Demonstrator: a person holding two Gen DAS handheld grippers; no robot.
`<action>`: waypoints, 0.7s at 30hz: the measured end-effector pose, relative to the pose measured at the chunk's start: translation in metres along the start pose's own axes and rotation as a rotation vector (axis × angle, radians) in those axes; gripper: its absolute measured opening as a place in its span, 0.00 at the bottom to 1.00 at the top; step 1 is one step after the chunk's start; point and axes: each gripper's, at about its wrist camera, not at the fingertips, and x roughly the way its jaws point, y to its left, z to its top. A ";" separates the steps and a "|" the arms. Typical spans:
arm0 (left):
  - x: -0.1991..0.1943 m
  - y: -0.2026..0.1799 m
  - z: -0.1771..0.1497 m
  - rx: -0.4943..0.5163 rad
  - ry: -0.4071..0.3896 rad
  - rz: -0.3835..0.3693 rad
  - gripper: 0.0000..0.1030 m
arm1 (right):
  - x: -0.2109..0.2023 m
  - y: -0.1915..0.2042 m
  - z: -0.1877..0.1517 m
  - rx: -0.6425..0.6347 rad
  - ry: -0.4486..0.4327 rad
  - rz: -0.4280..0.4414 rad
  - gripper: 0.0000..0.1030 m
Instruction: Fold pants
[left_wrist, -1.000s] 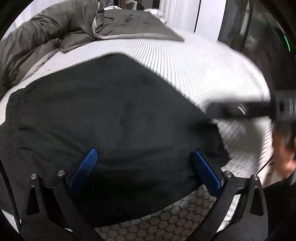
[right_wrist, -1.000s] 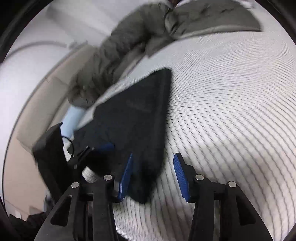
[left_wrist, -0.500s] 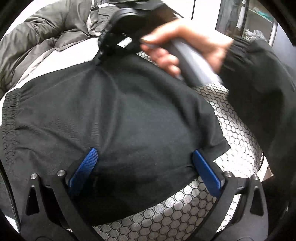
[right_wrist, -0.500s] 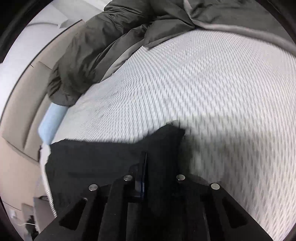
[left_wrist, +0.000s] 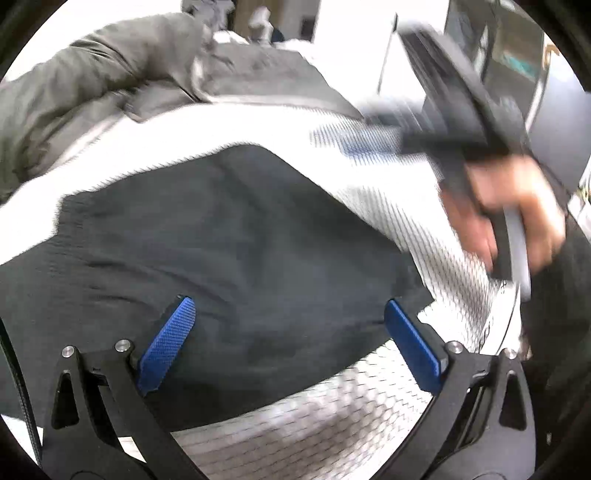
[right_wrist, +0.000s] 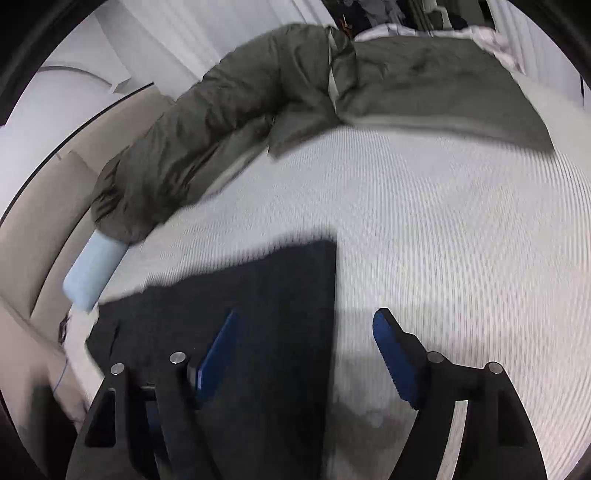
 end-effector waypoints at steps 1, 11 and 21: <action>-0.011 0.011 0.001 -0.023 -0.025 0.015 0.99 | -0.001 0.001 -0.018 0.005 0.003 0.005 0.74; -0.082 0.173 -0.030 -0.358 -0.115 0.279 0.99 | 0.047 -0.010 -0.054 0.099 0.089 0.194 0.10; -0.167 0.288 -0.099 -0.707 -0.153 0.488 0.99 | 0.018 0.010 -0.042 -0.034 0.012 -0.105 0.47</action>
